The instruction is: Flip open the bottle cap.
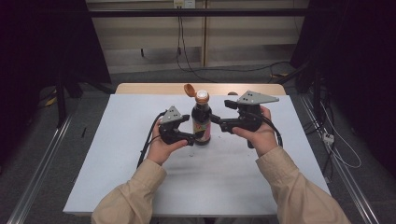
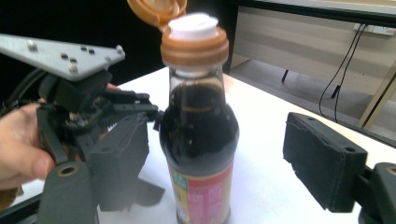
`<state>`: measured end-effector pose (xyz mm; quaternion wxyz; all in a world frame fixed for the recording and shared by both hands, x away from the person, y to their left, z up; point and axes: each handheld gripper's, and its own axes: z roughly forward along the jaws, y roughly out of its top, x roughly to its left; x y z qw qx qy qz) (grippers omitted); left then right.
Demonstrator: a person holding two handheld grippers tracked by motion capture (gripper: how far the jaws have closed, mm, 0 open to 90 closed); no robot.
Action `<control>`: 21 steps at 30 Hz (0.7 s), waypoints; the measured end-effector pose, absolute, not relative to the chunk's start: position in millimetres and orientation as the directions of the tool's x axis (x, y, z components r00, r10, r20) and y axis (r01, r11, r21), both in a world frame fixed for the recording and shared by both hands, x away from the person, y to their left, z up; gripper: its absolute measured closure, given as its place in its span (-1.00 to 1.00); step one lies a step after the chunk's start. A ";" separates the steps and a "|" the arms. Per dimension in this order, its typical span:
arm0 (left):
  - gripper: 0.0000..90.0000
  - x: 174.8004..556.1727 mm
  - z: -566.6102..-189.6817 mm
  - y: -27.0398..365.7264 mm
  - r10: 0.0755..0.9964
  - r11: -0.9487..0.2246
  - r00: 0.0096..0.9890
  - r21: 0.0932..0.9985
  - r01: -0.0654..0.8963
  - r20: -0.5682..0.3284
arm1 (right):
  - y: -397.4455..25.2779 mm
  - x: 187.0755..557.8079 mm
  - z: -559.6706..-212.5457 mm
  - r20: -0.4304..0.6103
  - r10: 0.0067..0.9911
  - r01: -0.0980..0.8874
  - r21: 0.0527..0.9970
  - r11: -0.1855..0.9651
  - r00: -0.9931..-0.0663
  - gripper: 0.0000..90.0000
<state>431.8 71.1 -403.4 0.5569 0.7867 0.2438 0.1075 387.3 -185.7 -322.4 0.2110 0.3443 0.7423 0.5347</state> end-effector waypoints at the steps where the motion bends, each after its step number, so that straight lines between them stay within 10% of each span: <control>1: -0.77 430.8 -403.4 72.8 0.505 -0.263 0.857 0.929 0.261 -0.098 | -186.5 386.0 -324.4 0.054 0.737 0.286 0.938 0.194 -0.674 -0.53; 21: -0.81 416.4 -401.7 104.1 0.485 -0.249 0.865 0.927 0.282 -0.133 | -208.9 362.0 -360.7 0.065 0.750 0.311 0.931 0.192 -0.658 -0.58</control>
